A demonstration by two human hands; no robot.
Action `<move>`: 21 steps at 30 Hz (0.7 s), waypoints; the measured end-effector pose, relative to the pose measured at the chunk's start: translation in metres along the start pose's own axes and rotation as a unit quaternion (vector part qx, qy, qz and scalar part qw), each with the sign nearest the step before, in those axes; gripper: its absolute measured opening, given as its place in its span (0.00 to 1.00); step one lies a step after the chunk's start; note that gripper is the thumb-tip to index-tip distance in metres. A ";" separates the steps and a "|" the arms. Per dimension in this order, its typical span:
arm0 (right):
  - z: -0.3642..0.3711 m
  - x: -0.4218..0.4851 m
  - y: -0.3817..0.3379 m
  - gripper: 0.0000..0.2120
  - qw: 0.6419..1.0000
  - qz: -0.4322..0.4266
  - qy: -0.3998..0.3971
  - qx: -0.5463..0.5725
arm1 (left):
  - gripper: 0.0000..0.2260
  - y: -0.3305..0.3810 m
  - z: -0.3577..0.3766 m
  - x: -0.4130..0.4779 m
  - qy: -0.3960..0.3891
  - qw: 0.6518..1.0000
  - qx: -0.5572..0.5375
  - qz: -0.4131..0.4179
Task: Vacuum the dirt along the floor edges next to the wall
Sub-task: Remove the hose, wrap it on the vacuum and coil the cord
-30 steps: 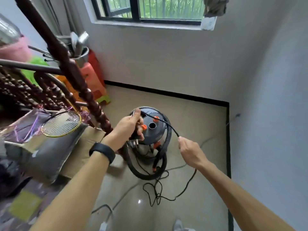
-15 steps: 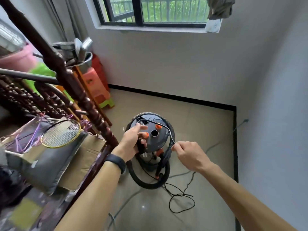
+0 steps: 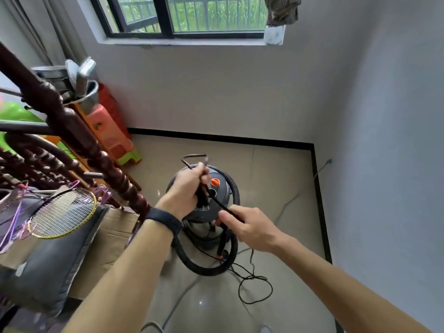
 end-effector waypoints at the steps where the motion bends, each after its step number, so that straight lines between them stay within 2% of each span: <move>1: 0.010 -0.005 0.015 0.31 0.999 0.022 -0.034 0.010 | 0.17 0.012 -0.012 0.004 0.024 0.998 -0.065 0.007; 4: 0.033 -0.028 0.085 0.25 0.990 0.093 -0.106 -0.019 | 0.20 0.061 -0.060 0.004 0.093 0.976 -0.189 0.059; 6: 0.033 -0.044 0.135 0.22 0.985 0.151 -0.078 -0.034 | 0.20 0.083 -0.081 0.001 0.094 0.981 -0.150 0.080; 8: 0.026 -0.049 0.157 0.22 0.982 0.184 -0.015 -0.043 | 0.19 0.082 -0.091 0.004 0.086 0.992 -0.005 0.090; 9: 0.024 -0.047 0.154 0.22 0.982 0.183 0.005 -0.047 | 0.18 0.074 -0.089 0.008 0.078 0.987 0.096 0.100; 10: 0.023 -0.040 0.141 0.22 0.984 0.167 0.016 -0.057 | 0.18 0.063 -0.081 0.009 0.060 0.970 0.208 0.108; 12: 0.023 -0.020 0.094 0.22 0.991 0.101 0.013 -0.084 | 0.20 0.026 -0.054 0.009 0.003 0.910 0.403 0.097; 14: 0.017 -0.001 0.041 0.21 0.996 0.031 0.008 -0.084 | 0.22 -0.017 -0.022 -0.001 -0.066 0.864 0.494 0.069; 16: -0.001 0.014 0.004 0.17 0.998 -0.011 0.015 -0.054 | 0.23 -0.045 0.004 -0.014 -0.109 0.862 0.491 0.058; 19: -0.029 0.027 -0.013 0.17 0.998 -0.040 0.020 -0.038 | 0.24 -0.056 0.015 -0.026 -0.127 0.909 0.392 0.065; 21: -0.043 0.031 -0.003 0.15 0.999 -0.039 0.027 -0.027 | 0.27 -0.046 0.008 -0.029 -0.110 0.899 0.415 0.093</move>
Point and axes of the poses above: each hand's wrist, its own x-axis towards the middle knuckle, its own z-axis out of the palm, y = z × x, the point moved 10 cm from there along x, towards the middle knuckle, and after that the axes turned 12 degrees about -x, right-handed, at the moved point
